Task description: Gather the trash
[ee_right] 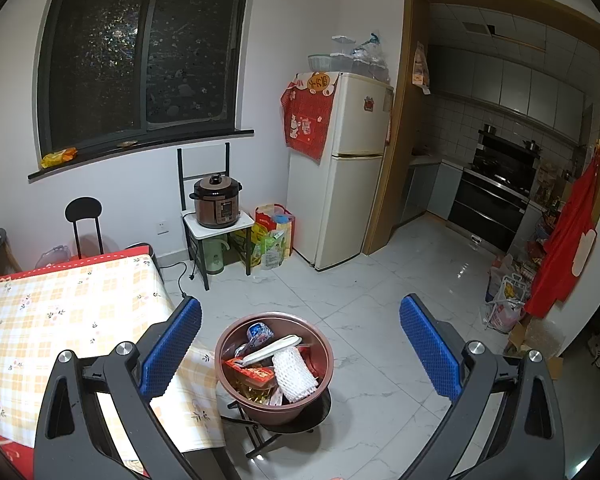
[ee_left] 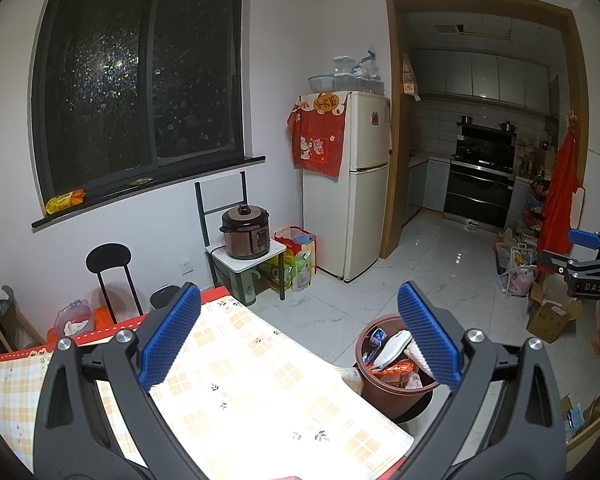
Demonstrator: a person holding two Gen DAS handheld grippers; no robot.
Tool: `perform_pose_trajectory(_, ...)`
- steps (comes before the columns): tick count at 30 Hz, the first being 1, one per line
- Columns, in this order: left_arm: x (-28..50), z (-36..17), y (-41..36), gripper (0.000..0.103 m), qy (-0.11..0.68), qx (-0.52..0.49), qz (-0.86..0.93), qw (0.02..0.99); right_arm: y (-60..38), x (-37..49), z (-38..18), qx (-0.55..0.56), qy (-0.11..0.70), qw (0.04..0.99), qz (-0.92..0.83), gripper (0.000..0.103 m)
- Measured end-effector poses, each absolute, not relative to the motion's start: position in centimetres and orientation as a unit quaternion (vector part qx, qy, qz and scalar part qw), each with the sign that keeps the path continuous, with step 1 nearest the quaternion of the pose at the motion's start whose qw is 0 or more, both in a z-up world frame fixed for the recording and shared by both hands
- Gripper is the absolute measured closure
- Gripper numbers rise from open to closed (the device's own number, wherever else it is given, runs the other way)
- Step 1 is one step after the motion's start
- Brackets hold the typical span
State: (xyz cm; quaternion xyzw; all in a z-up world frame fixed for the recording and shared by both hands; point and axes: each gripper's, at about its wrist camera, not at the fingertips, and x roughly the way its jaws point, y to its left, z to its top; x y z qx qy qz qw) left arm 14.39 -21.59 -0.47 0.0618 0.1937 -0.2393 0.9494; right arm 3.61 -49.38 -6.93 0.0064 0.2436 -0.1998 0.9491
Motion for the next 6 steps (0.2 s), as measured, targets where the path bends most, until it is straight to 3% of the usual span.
perform_pose_trajectory(6, 14.81, -0.88, -20.98, 0.006, 0.203, 0.053, -0.222, 0.952, -49.39, 3.76, -7.22, 0.008, 0.246, 0.949, -0.197, 0.005)
